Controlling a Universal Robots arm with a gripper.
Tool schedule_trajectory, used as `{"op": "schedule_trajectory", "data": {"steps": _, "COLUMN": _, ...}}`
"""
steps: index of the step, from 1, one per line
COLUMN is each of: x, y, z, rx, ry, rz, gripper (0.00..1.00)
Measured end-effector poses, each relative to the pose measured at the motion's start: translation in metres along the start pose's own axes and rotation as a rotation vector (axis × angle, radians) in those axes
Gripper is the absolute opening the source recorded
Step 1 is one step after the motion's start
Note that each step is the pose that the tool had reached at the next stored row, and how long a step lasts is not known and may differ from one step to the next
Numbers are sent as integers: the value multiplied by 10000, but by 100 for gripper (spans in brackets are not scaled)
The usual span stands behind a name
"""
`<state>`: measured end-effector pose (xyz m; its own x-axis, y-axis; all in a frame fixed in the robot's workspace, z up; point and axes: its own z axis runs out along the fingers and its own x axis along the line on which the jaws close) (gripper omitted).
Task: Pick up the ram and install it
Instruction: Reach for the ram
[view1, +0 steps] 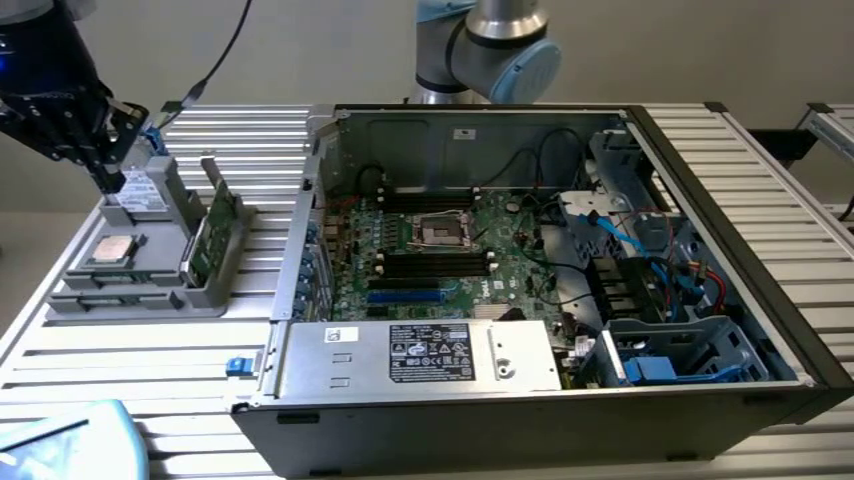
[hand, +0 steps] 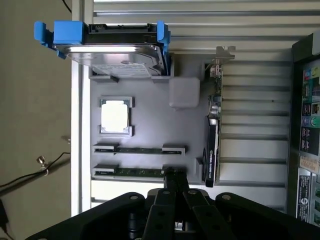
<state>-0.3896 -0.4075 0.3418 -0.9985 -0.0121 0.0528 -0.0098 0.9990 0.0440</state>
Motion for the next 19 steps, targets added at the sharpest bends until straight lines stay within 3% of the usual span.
{"op": "schedule_trajectory", "data": {"steps": 19, "x": 240, "y": -117, "z": 110, "rx": 17, "ry": 83, "rz": -360, "gripper": 11}}
